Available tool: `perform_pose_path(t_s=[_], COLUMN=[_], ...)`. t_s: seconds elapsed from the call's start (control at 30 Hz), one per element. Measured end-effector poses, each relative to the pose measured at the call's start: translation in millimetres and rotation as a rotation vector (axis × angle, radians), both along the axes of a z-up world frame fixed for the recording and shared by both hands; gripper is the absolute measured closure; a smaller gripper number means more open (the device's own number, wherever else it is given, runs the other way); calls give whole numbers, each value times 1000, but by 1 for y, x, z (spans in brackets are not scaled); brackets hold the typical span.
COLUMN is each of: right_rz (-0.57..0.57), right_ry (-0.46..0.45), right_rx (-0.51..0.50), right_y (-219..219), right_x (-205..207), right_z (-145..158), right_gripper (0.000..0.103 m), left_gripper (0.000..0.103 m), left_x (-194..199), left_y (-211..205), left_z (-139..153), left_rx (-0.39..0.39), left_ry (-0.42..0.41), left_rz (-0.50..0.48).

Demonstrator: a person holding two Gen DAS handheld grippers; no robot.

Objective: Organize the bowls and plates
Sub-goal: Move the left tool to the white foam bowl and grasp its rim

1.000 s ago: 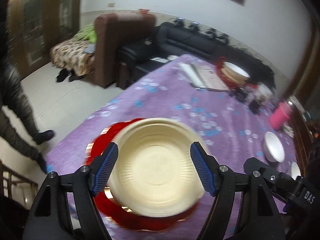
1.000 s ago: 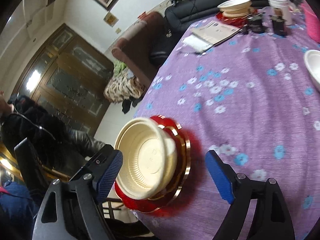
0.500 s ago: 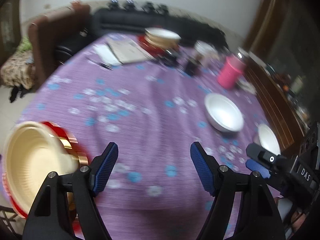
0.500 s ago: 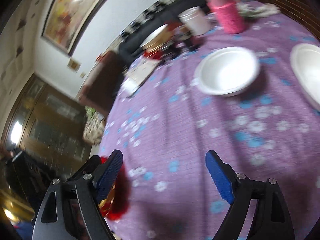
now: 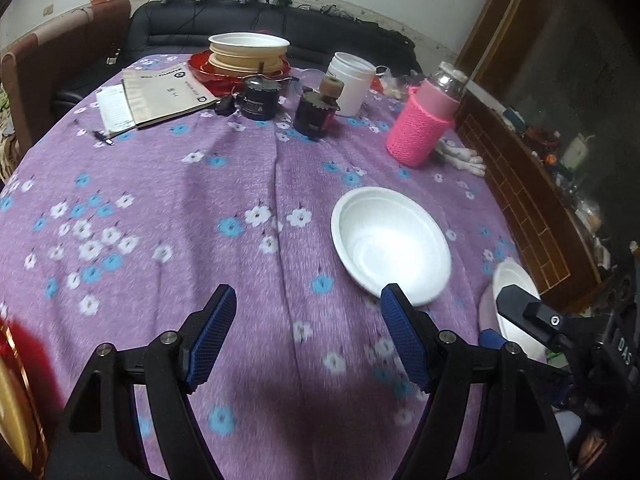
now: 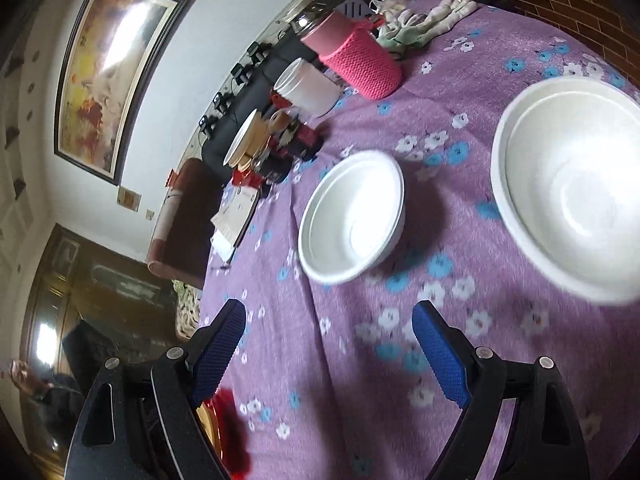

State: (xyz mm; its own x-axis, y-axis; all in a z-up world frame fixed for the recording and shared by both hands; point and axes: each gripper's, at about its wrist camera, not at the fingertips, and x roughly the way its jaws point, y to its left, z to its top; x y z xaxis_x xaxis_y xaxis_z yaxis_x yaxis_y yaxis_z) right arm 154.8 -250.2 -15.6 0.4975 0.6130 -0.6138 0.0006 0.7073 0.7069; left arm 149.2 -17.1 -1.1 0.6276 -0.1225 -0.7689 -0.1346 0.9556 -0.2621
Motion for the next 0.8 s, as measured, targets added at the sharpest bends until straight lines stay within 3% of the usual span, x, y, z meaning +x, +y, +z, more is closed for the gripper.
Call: perform_pose_path(t_s=[0.27, 0.57, 0.8], right_rz=[-38, -27, -26], right_ry=[43, 60, 58], right_rx=[29, -11, -30], right_y=[-8, 0, 0], right_x=[41, 63, 65], right_z=[-20, -29, -25], right_gripper=[16, 19, 30], left_gripper=[29, 29, 29], left_x=[42, 63, 66], left_y=[-8, -11, -22], left_z=[-18, -29, -27], left_rx=[-22, 38, 64], left_ry=[46, 75, 80], left_rz=[-22, 18, -11])
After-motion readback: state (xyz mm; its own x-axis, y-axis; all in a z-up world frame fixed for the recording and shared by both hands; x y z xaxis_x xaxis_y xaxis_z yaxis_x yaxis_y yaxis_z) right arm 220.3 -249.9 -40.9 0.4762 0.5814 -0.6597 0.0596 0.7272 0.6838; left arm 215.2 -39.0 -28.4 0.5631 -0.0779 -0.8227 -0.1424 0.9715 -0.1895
